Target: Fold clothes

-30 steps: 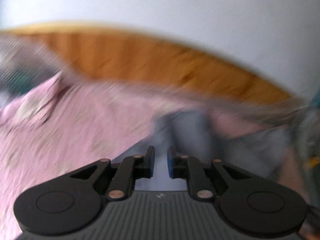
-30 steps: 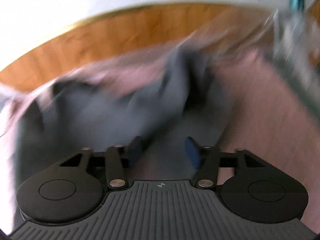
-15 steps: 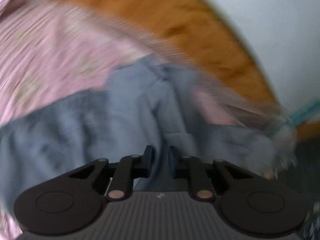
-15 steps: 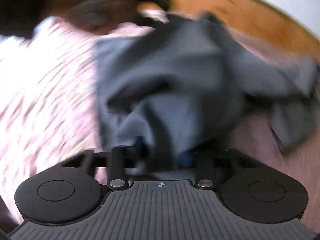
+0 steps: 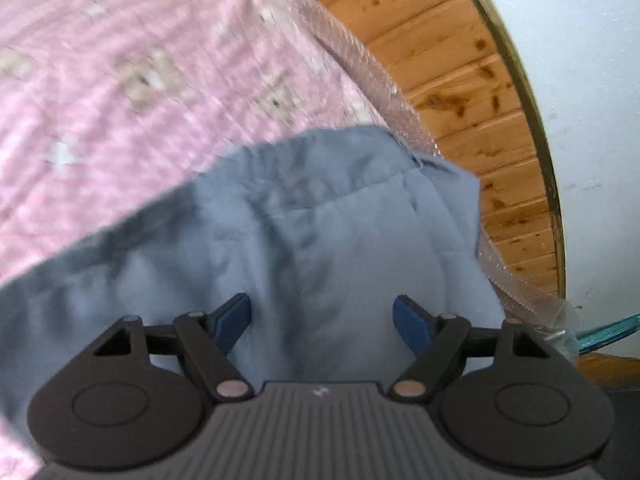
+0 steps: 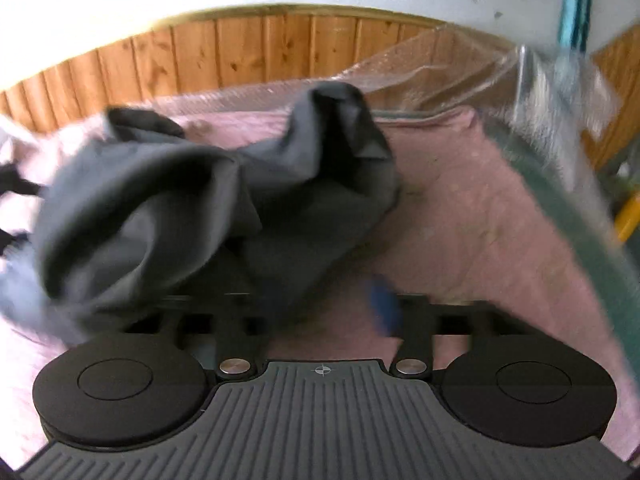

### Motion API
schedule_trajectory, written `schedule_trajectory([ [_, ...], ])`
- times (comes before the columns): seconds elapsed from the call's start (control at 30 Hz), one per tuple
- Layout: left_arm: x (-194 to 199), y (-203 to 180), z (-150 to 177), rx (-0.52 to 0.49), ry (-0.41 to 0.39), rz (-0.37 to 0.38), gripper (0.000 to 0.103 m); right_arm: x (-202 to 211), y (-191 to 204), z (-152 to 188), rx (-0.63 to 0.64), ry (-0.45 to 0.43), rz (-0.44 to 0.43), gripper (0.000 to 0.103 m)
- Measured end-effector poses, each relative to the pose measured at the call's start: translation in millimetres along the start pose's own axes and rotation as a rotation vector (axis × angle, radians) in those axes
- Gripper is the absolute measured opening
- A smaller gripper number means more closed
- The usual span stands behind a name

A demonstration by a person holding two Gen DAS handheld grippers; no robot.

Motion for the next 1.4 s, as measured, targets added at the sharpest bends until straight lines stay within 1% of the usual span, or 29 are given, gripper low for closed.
schedule_trajectory([
  [0.03,8.8,-11.1,-4.1,-0.009,-0.011,0.029,0.069,5.2,8.3,4.4,-0.059,-0.017,-0.031,0.085],
  [0.07,17.6,-22.2,-8.2,-0.019,-0.022,0.059,0.035,10.5,16.5,8.6,-0.118,-0.035,-0.062,0.090],
  [0.1,26.5,-33.4,-12.3,-0.028,-0.033,0.088,0.009,15.7,24.5,12.5,-0.175,-0.051,-0.092,0.092],
  [0.17,44.6,-55.6,-20.4,-0.046,-0.054,0.147,0.003,23.5,38.5,17.0,-0.249,-0.068,-0.144,0.097],
  [0.2,53.7,-66.7,-24.5,-0.056,-0.065,0.177,0.002,23.7,48.1,18.5,-0.260,-0.063,-0.163,0.100],
  [0.27,72.2,-89.0,-32.4,-0.074,-0.087,0.235,0.001,12.2,62.5,21.7,-0.253,-0.032,-0.191,0.100],
  [0.3,89.5,-97.9,-40.5,-0.086,-0.116,0.262,0.001,8.8,68.4,20.2,-0.245,-0.024,-0.213,0.099],
  [0.33,128.9,-101.1,-59.7,-0.106,-0.196,0.283,0.001,6.0,73.8,18.4,-0.238,-0.020,-0.230,0.099],
  [0.4,209.2,-107.5,-97.8,-0.145,-0.355,0.323,0.002,2.9,76.5,6.9,-0.211,-0.084,-0.195,0.100],
  [0.43,241.6,-103.9,-116.8,-0.154,-0.421,0.315,0.002,4.3,78.6,1.5,-0.194,-0.111,-0.183,0.101],
  [0.5,259.2,-57.6,-153.7,-0.109,-0.469,0.154,0.002,-3.7,92.9,-1.9,-0.169,-0.114,-0.212,0.101],
  [0.53,258.2,-29.9,-164.1,-0.081,-0.453,0.088,0.002,-7.3,102.0,1.5,-0.184,-0.087,-0.240,0.101],
  [0.6,248.6,17.2,-167.6,-0.030,-0.396,-0.029,0.002,-13.5,120.7,8.4,-0.214,-0.034,-0.298,0.101],
  [0.67,239.5,46.4,-157.3,-0.021,-0.353,-0.075,0.002,-10.1,150.3,16.9,-0.226,-0.008,-0.368,0.101],
  [0.7,234.7,58.4,-151.1,-0.019,-0.338,-0.090,0.002,-7.8,171.8,21.3,-0.201,0.005,-0.407,0.101],
  [0.77,220.2,74.3,-139.2,-0.009,-0.309,-0.093,0.002,-6.4,219.6,29.2,-0.100,0.021,-0.476,0.101],
  [0.83,207.1,86.2,-130.2,-0.007,-0.291,-0.105,0.002,-12.8,261.6,35.5,0.056,0.000,-0.467,0.101],
  [0.87,200.9,90.1,-127.7,-0.004,-0.284,-0.101,0.002,-17.2,281.3,38.7,0.134,-0.010,-0.451,0.101],
  [0.93,200.2,93.6,-128.6,0.000,-0.286,-0.093,0.002,-40.7,300.5,45.5,0.278,-0.012,-0.251,0.100],
  [0.97,199.6,93.4,-130.6,0.005,-0.288,-0.087,0.002,-51.0,302.8,48.2,0.297,0.002,-0.204,0.085],
  [1.0,199.8,93.0,-131.6,0.006,-0.290,-0.083,0.002,-58.5,298.8,48.8,0.270,0.030,-0.214,0.038],
  [1.03,203.6,89.2,-133.2,-0.005,-0.294,-0.074,0.002,-65.9,294.9,49.4,0.243,0.057,-0.225,0.015],
  [1.07,207.3,79.2,-137.1,-0.022,-0.307,-0.053,0.002,-71.7,289.6,48.5,0.216,0.079,-0.232,0.011],
  [1.1,210.7,68.7,-142.0,-0.034,-0.317,-0.012,0.002,-65.1,273.6,36.2,0.198,0.050,-0.219,0.004],
  [1.13,222.0,51.2,-143.2,-0.047,-0.323,0.043,0.002,-57.7,256.6,22.5,0.185,0.019,-0.201,0.001],
  [1.27,279.2,-30.5,-134.2,-0.160,-0.338,0.245,0.002,3.4,161.3,-80.3,0.314,-0.211,0.057,0.000],
  [1.3,296.8,-49.4,-126.1,-0.206,-0.345,0.289,0.002,31.0,138.3,-112.4,0.365,-0.289,0.145,0.000],
  [1.37,335.2,-72.3,-109.1,-0.262,-0.370,0.384,0.002,90.2,119.3,-161.4,0.480,-0.447,0.279,0.000],
  [1.4,351.7,-72.7,-104.1,-0.275,-0.387,0.414,0.002,120.9,119.6,-179.2,0.528,-0.521,0.314,0.000],
])
Point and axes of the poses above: each gripper's, at about its wrist camera, not at the fingertips, and x roughly against the way its jaws point, y to its left, z to its underside, the point moved 8 cm from there along -x, roughly the way its jaws point, and after that the axes turned 13 degrees about x, right-handed, at the moved point
